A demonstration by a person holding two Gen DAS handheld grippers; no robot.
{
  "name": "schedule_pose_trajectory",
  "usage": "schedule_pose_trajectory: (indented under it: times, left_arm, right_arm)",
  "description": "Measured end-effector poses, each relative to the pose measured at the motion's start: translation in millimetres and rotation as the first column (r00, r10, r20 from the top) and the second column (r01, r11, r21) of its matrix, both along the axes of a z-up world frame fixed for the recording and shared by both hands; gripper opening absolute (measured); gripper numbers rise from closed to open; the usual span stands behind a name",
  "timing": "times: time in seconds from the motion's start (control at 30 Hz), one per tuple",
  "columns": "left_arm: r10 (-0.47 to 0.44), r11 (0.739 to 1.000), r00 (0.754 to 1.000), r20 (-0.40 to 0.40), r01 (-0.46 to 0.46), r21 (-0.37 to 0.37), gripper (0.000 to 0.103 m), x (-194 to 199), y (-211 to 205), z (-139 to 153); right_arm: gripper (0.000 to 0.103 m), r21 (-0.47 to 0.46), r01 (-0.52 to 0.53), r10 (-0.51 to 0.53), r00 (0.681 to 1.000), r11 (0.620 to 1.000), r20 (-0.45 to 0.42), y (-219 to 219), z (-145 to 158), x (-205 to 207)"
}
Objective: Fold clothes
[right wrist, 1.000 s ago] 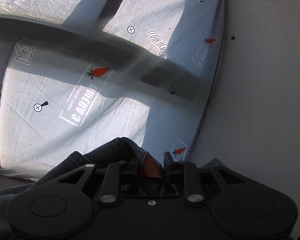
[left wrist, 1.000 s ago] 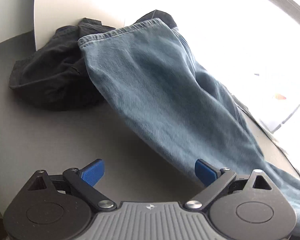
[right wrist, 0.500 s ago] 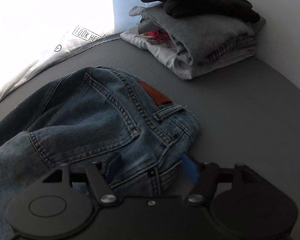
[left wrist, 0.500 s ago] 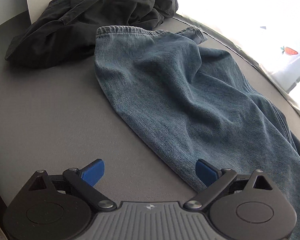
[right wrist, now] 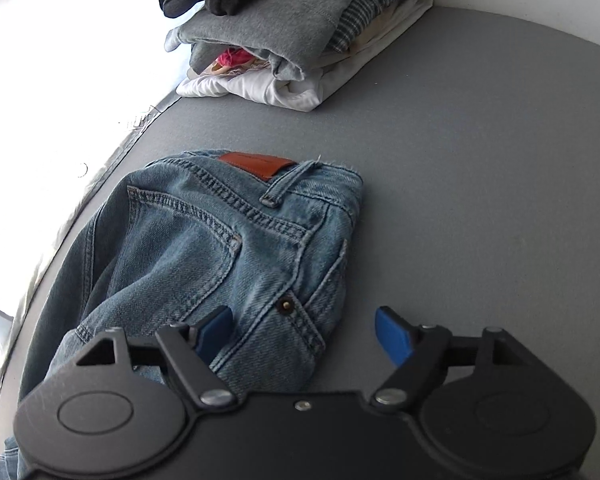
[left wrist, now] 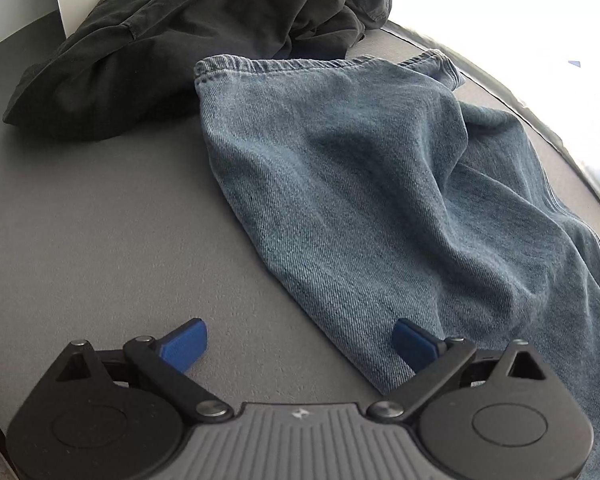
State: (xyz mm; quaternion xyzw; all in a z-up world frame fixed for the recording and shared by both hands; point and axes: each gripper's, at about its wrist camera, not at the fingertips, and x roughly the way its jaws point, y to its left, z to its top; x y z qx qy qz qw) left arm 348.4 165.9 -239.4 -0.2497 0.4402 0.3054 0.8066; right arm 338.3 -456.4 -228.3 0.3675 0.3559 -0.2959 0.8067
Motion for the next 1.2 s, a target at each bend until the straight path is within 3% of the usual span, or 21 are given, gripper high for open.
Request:
schedule_pose_trajectory:
  times: [0.17, 0.37, 0.47, 0.63, 0.73, 0.77, 0.87, 0.9, 1.07, 1.13, 1.2]
  left_arm:
    - [0.030, 0.999, 0.998, 0.061, -0.028, -0.034, 0.101, 0.8, 16.0, 2.1]
    - [0.103, 0.993, 0.984, 0.149, -0.094, -0.065, 0.100, -3.6, 38.3, 7.0]
    - [0.155, 0.986, 0.971, 0.181, -0.141, -0.085, 0.098, -3.0, 52.6, 4.2]
    - [0.222, 0.973, 0.952, 0.212, -0.201, -0.116, 0.088, 3.1, 74.5, -2.4]
    - [0.232, 0.971, 0.949, 0.212, -0.214, -0.105, 0.074, 9.6, 81.3, -1.6]
    - [0.235, 0.971, 0.949, 0.212, -0.218, -0.102, 0.070, 11.6, 82.8, -1.4]
    - [0.238, 0.967, 0.943, 0.232, -0.207, -0.151, 0.041, 14.6, 88.9, -2.4]
    - [0.248, 0.963, 0.940, 0.237, -0.212, -0.167, 0.039, 14.9, 90.2, -3.2]
    - [0.226, 0.970, 0.947, 0.226, -0.198, -0.143, 0.039, 19.8, 87.1, -3.5]
    - [0.198, 0.977, 0.957, 0.214, -0.175, -0.121, 0.045, 23.9, 84.7, -2.4]
    - [0.170, 0.984, 0.966, 0.196, -0.154, -0.095, 0.050, 29.0, 81.8, -0.7]
  right_arm:
    - [0.079, -0.027, 0.002, -0.002, 1.000, 1.000, 0.009, -1.0, 10.0, 0.1]
    - [0.079, 0.006, 0.029, -0.029, 1.000, 1.000, 0.008, -13.6, 8.1, 5.0]
    - [0.080, 0.069, 0.053, -0.055, 0.998, 0.996, 0.025, -20.6, 3.3, 5.2]
    - [0.083, 0.190, 0.130, -0.145, 0.987, 0.973, 0.063, -30.7, -5.0, 2.2]
    - [0.086, 0.245, 0.170, -0.196, 0.977, 0.954, 0.086, -35.8, -7.9, 0.3]
    - [0.086, 0.274, 0.190, -0.223, 0.970, 0.943, 0.095, -38.6, -8.9, -1.7]
    - [0.082, 0.390, 0.232, -0.308, 0.940, 0.891, 0.143, -47.0, -15.7, -9.7]
    - [0.081, 0.441, 0.250, -0.349, 0.924, 0.862, 0.157, -49.7, -19.4, -13.3]
    - [0.080, 0.591, 0.310, -0.496, 0.849, 0.745, 0.180, -60.0, -34.9, -28.5]
    - [0.079, 0.619, 0.316, -0.518, 0.838, 0.719, 0.173, -62.7, -36.7, -30.4]
    - [0.078, 0.617, 0.321, -0.507, 0.849, 0.719, 0.149, -65.8, -33.9, -26.2]
